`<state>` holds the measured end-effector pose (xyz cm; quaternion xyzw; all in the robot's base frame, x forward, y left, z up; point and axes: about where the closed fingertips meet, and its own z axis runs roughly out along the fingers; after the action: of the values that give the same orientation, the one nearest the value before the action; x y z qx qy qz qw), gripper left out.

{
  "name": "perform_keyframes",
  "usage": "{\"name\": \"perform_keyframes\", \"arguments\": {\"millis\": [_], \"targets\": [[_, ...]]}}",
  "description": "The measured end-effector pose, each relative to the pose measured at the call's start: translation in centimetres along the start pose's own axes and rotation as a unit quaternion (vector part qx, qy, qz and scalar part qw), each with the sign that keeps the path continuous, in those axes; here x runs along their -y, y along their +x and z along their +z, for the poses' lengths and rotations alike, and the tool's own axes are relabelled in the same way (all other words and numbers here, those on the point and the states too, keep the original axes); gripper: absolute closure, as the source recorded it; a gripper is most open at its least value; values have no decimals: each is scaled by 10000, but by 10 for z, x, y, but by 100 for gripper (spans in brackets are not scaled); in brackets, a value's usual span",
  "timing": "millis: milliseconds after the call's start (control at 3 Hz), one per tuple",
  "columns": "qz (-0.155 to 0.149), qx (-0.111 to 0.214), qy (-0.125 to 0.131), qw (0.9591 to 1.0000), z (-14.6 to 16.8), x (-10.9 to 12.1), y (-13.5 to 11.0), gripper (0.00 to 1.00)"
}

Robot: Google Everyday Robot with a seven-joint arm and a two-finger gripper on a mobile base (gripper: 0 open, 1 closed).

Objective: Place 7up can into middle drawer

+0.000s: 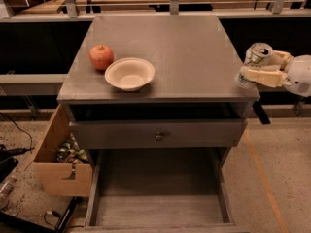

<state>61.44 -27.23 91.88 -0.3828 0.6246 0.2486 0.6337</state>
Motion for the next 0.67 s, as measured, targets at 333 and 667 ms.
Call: {"name": "perform_keyframes", "arguments": {"millis": [333,667], "targets": [[32,20,-100,9999,-26,-11,14,100],[95,31,-210,9997,-50,-23,24,100]]}}
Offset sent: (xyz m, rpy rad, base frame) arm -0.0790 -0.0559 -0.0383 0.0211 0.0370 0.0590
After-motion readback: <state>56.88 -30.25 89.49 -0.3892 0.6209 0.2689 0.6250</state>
